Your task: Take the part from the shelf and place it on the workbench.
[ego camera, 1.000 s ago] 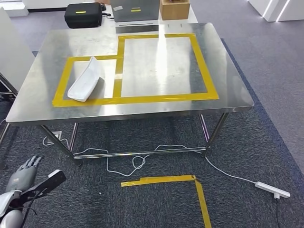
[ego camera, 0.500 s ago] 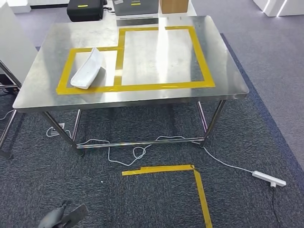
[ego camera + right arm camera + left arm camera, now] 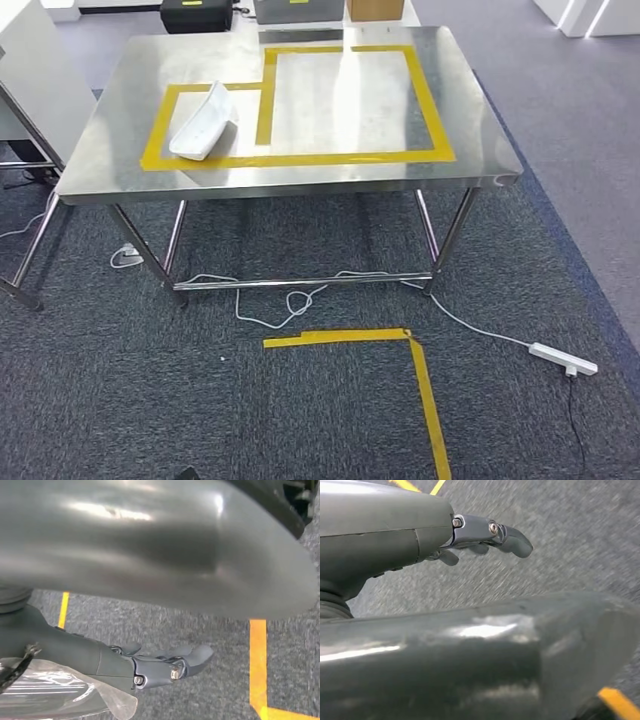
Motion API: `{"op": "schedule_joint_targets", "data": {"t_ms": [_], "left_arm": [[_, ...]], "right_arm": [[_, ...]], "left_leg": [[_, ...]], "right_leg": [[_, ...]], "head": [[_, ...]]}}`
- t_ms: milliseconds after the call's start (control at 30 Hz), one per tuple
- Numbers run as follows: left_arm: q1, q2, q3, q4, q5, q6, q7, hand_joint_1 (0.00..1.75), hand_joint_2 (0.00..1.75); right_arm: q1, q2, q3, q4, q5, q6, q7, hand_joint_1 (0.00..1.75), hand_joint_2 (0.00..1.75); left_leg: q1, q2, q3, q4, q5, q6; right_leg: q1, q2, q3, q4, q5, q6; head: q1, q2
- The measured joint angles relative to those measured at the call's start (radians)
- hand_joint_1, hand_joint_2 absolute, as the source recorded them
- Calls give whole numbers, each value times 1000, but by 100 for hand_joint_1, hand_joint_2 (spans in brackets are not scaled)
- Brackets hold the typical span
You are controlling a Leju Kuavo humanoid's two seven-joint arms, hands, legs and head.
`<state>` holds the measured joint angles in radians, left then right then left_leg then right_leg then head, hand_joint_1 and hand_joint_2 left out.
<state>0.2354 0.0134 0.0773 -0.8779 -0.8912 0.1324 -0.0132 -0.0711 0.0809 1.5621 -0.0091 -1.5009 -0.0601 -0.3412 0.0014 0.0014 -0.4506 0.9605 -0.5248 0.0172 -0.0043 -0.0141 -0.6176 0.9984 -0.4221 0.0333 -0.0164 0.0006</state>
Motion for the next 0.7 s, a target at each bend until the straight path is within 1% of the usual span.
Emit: {"op": "schedule_joint_targets", "data": {"t_ms": [33,67,100,133,167,200,233,267,300,333,367,400,433,467,500,533,567,600,633,667,700], "left_arm": [[-2,-4,2,9,0,0,0,0,0],[-3,-8,4,17,-1,0,0,0,0],[-5,-12,6,24,-1,0,0,0,0],[-6,-14,8,32,-2,1,0,0,0],[-8,-18,9,39,-2,1,0,0,0],[-9,-21,10,46,-2,0,0,0,0],[-9,-24,11,52,-2,0,0,0,0],[-10,-27,12,58,-2,0,0,0,0],[-11,-30,13,62,-2,0,0,0,0],[-12,-31,14,66,-2,1,0,0,0],[-13,-32,15,69,-2,2,0,0,0],[-15,-33,16,73,-1,4,0,0,0],[-17,-33,17,78,-1,5,0,0,0],[-18,-33,18,84,0,6,0,0,0],[-18,-33,20,90,0,7,0,0,0],[-17,-33,21,96,0,7,0,0,0],[-16,-34,23,102,0,7,0,0,0],[-15,-36,23,106,0,7,0,0,0],[-15,-37,23,109,0,7,0,0,0],[-17,-38,23,112,0,8,0,0,0],[-18,-39,24,115,0,8,0,0,0]], "right_arm": [[2,0,0,0,-2,-1,0,0,0],[3,0,0,0,-4,-3,0,0,0],[3,0,0,0,-6,-4,1,0,0],[3,0,0,0,-7,-4,1,0,0],[3,0,0,0,-9,-5,1,0,0],[3,0,0,0,-10,-5,0,0,0],[4,0,0,0,-11,-6,0,0,0],[4,0,0,0,-13,-6,0,0,0],[3,0,0,1,-14,-7,-1,0,0],[1,0,-1,1,-15,-7,-1,0,0],[-1,0,-1,1,-16,-8,-2,0,0],[-2,0,-1,1,-18,-9,-3,0,0],[-2,0,-2,1,-19,-9,-4,0,0],[-1,0,-3,1,-20,-9,-5,0,0],[1,0,-3,1,-21,-9,-5,0,0],[3,0,-4,1,-21,-9,-5,0,0],[5,0,-5,1,-22,-9,-4,0,0],[6,0,-5,1,-22,-9,-4,0,0],[7,0,-5,1,-22,-9,-4,0,0],[7,0,-6,1,-23,-9,-5,0,0],[7,0,-6,1,-23,-9,-5,0,0]], "left_leg": [[2,2,-9,-3,12,9],[4,4,-22,-5,25,16],[3,6,-38,-4,38,20],[3,6,-55,-3,51,21],[3,6,-73,-2,65,20],[3,6,-92,0,79,18],[3,7,-110,3,91,15],[4,7,-128,6,103,12],[5,7,-143,11,113,7],[4,6,-156,17,122,1],[3,5,-165,22,131,-4],[1,5,-169,26,141,-9],[0,5,-172,27,150,-13],[1,4,-175,26,159,-18],[3,3,-180,30,155,-22],[5,2,-188,45,129,-27],[7,2,-199,78,83,-32],[8,1,-210,130,22,-35],[8,1,-219,196,-34,-37],[8,1,-224,260,-69,-38],[8,1,-220,306,-76,-36]], "right_leg": [[-1,4,-9,18,-27,5],[-2,7,-22,56,-73,10],[-3,10,-39,114,-128,14],[-4,11,-54,182,-174,18],[-5,11,-62,244,-199,21],[-7,11,-58,282,-197,24],[-8,11,-37,285,-172,26],[-10,11,2,251,-139,28],[-13,12,58,186,-117,29],[-14,14,123,100,-113,29],[-15,16,175,24,-124,26],[-14,18,209,-29,-139,21],[-12,20,221,-55,-148,14],[-11,19,212,-56,-147,4],[-11,16,201,-52,-139,-4],[-11,13,188,-49,-129,-15],[-12,10,172,-47,-117,-24],[-10,8,157,-46,-104,-30],[-8,6,142,-45,-92,-34],[-5,4,127,-43,-79,-35],[-3,2,112,-39,-67,-36]], "head": [[2,0],[5,0],[8,0],[11,0],[11,0],[11,0],[11,0],[11,0],[12,0],[12,0],[12,0],[12,0],[12,0],[12,0],[11,0],[9,0],[6,0],[3,0],[1,0],[0,0],[0,0]]}}
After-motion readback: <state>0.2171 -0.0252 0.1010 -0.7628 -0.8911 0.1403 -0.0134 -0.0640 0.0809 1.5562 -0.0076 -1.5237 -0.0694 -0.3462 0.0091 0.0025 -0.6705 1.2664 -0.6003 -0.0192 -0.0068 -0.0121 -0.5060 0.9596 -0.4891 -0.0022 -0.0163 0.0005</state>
